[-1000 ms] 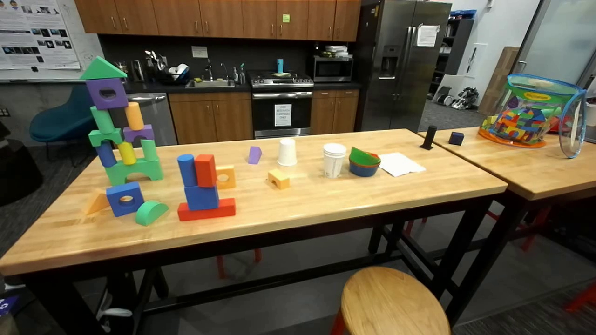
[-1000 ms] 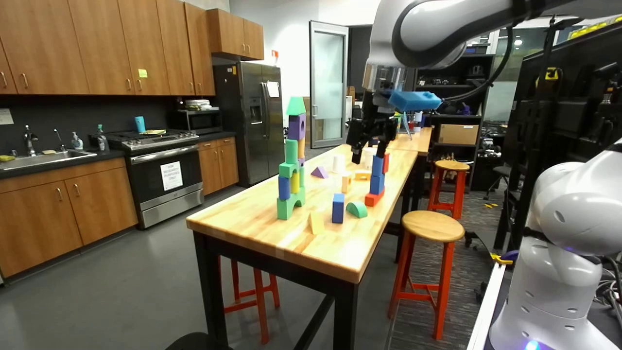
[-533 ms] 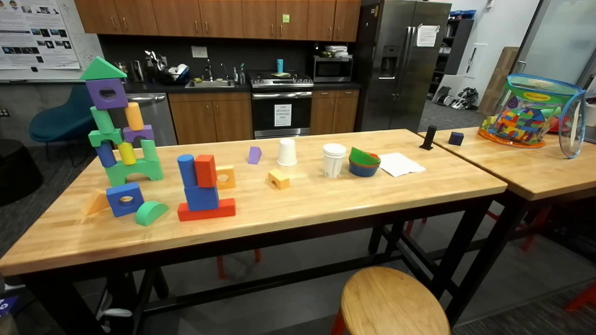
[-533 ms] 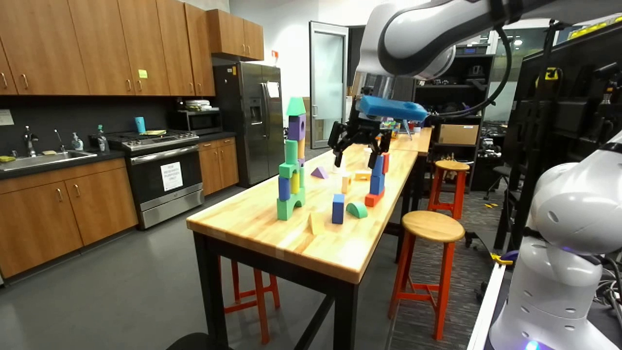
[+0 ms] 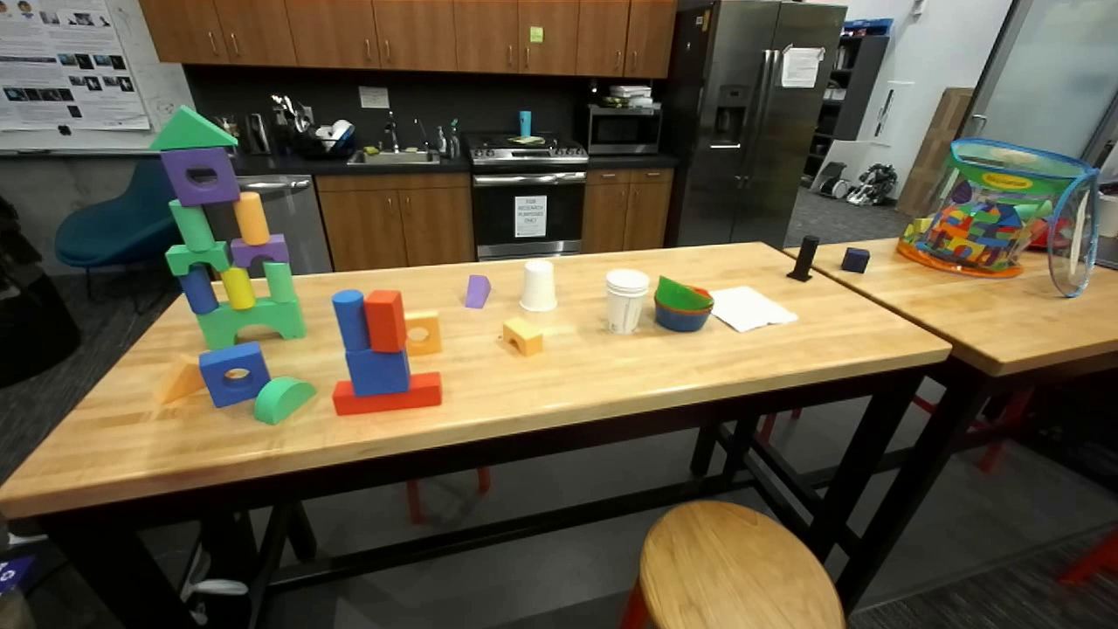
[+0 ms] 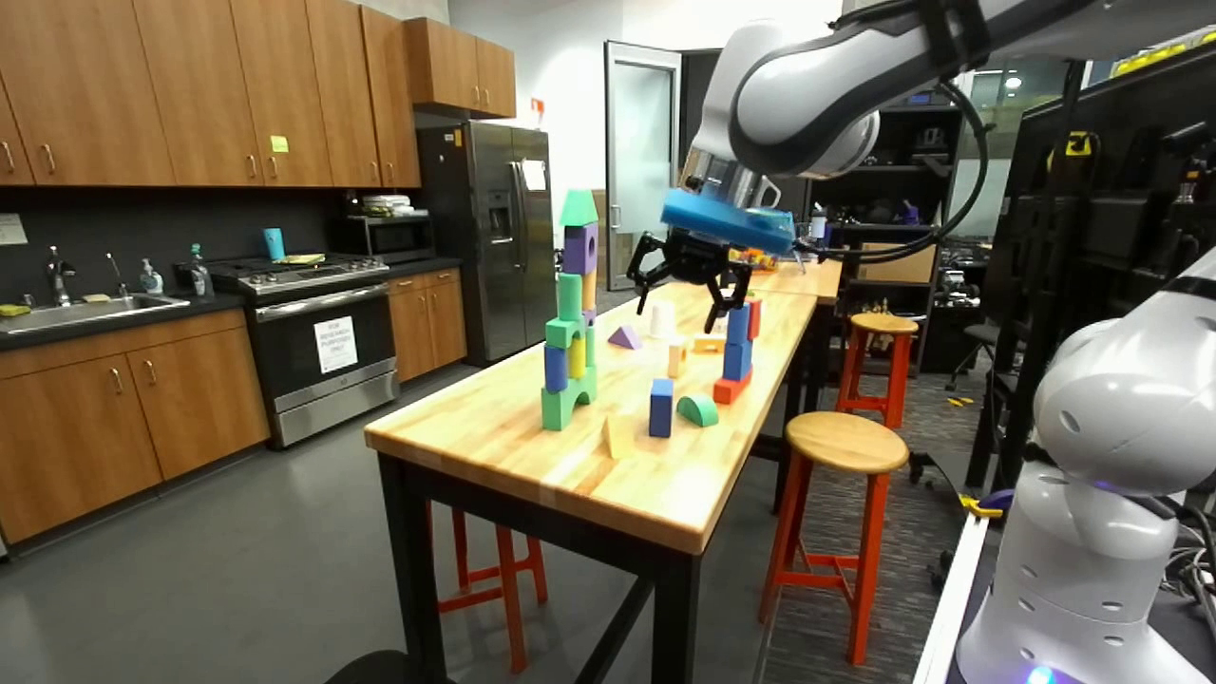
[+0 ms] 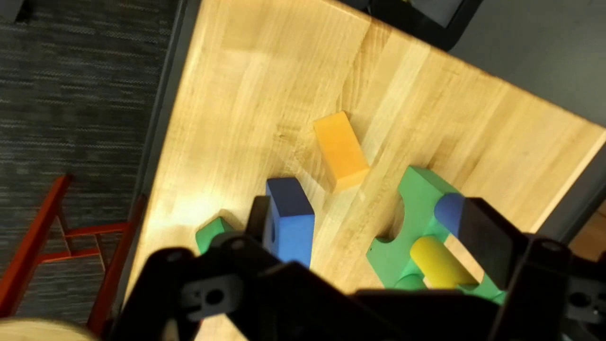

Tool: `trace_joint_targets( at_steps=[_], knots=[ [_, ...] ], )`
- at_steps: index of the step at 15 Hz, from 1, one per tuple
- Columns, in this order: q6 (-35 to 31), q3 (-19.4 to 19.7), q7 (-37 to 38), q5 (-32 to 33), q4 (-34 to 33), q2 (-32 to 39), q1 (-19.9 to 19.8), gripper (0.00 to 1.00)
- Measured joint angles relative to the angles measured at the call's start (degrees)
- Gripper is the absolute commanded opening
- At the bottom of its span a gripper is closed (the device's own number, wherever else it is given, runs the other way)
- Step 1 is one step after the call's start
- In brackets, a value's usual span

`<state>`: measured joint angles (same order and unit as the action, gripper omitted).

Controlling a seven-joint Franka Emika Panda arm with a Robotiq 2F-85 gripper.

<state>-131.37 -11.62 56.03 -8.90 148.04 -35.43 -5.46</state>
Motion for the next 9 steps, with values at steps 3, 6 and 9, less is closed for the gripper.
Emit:
trace_joint_targets(
  at_steps=[3,6,9],
  knots=[
    [-5.00,-0.58,6.71,0.80,1.37,1.36,-1.80,1.00],
    [-6.63,-0.64,8.94,3.29,1.94,3.11,-2.77,1.00],
    [-5.37,-0.59,8.67,7.44,2.06,4.43,-2.77,1.00]
  ],
)
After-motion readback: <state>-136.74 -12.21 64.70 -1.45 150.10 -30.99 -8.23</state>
